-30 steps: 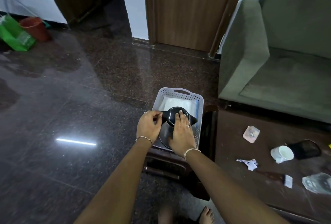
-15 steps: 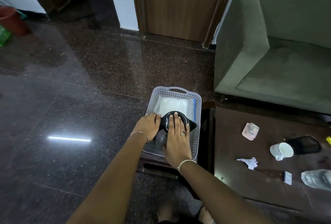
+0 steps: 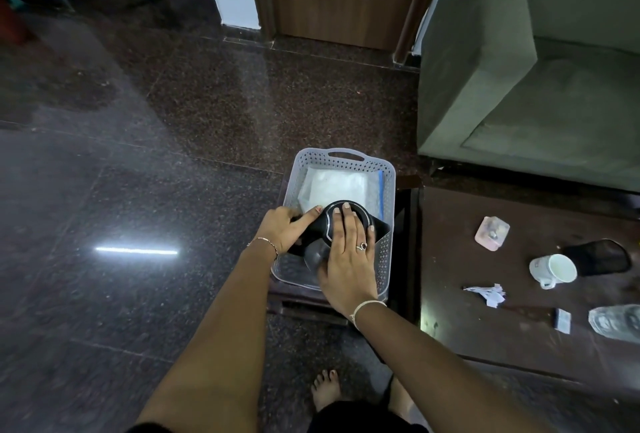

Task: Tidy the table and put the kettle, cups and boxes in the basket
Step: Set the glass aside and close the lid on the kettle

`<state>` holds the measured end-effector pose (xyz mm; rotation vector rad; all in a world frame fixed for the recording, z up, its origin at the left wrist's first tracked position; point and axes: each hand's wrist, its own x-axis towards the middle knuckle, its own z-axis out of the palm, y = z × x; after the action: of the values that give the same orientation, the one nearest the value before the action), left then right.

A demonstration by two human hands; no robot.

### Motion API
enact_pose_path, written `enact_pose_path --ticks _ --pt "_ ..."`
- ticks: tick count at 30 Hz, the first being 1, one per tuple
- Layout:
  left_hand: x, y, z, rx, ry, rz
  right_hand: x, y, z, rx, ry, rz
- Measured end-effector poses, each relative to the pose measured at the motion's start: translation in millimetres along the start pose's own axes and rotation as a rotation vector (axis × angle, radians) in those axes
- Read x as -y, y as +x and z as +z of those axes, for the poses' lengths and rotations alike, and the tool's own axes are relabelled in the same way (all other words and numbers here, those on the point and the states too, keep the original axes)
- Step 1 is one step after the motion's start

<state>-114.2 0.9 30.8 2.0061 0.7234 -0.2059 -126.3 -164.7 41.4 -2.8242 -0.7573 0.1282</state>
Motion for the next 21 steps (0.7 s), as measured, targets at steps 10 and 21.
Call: enact_pose_path --ticks 10,21 --pt "-9.4 -13.5 27.4 -0.158 0.003 0.001 -13.1 -6.7 -18.9 0.006 -0.062 0.035" --pt "-79.6 -49.8 22.1 -0.294 0.153 0.12 -37.1 -19.1 -71.8 -0.127 0.01 0.04"
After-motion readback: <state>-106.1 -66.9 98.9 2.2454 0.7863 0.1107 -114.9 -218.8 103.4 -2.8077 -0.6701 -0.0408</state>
